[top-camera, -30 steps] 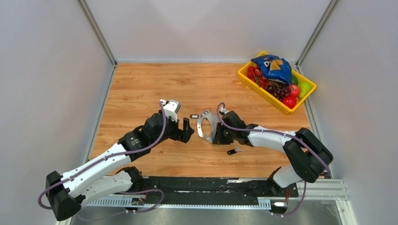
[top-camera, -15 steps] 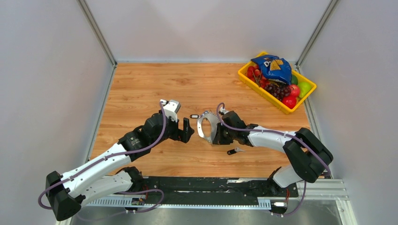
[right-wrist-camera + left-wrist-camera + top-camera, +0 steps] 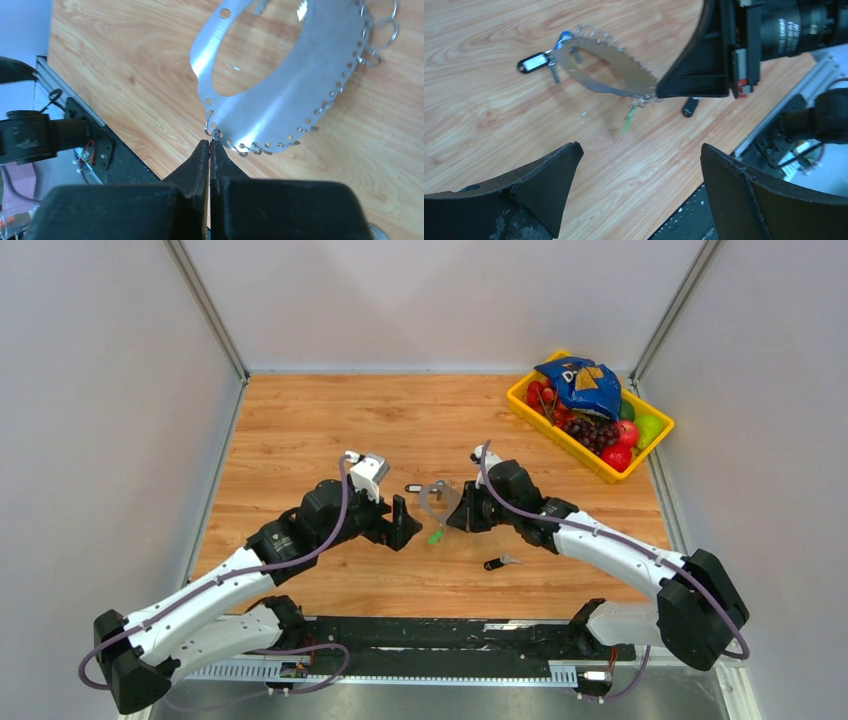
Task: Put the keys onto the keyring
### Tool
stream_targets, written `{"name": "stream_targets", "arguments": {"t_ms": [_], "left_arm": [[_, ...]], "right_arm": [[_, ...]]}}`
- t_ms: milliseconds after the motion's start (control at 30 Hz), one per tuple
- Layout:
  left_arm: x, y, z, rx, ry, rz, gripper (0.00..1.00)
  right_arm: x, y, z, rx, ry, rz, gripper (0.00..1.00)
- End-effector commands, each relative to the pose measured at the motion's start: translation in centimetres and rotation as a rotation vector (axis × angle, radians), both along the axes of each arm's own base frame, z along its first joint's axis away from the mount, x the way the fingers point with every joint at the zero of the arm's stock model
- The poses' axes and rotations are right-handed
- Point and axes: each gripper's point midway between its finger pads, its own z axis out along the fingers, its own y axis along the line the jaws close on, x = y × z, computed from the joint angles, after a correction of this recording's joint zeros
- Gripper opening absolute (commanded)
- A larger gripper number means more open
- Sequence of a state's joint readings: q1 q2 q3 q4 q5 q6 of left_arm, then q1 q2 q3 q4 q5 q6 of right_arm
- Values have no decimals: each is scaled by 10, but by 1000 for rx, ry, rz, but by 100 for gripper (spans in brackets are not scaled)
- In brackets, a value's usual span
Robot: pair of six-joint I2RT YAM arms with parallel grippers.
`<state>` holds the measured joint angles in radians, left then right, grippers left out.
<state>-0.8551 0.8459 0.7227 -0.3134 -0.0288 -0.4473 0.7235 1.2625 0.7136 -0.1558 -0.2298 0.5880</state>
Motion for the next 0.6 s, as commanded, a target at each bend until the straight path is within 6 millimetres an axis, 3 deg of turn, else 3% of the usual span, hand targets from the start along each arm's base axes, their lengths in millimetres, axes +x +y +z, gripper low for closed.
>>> {"name": "stream_targets", "arguments": {"t_ms": [0, 233, 567], "left_arm": [[-15, -21, 60, -143, -97, -152, 100], [-35, -27, 102, -205, -201, -298, 100], [-58, -32, 131, -286, -289, -433, 100]], "right_arm": [[1, 11, 46, 43, -91, 87, 0], [-12, 9, 86, 26, -172, 230, 0], [-47, 5, 163, 112, -329, 445, 0]]}}
